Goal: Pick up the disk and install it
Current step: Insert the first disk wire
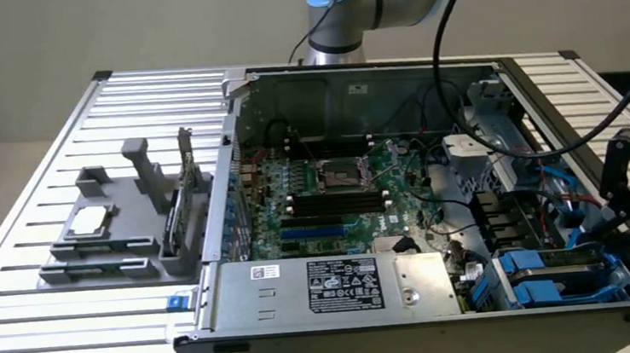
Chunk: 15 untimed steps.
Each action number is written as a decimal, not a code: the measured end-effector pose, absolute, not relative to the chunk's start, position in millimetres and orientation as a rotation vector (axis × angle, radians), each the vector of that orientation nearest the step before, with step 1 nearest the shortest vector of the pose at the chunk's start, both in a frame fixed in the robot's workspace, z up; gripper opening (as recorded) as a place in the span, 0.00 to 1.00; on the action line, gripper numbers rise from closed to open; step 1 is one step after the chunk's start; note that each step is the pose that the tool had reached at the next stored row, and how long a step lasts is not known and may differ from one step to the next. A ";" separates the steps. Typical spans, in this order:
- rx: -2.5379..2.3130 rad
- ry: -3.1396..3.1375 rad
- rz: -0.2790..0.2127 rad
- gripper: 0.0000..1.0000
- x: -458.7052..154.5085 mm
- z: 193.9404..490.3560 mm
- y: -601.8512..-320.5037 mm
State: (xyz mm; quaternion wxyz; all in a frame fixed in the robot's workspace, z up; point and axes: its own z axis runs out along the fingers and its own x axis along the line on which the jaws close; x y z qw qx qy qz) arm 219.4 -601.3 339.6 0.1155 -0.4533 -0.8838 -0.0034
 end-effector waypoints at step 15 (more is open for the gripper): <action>-1.326 -2.587 -0.018 0.16 218.9 334.9 -596.4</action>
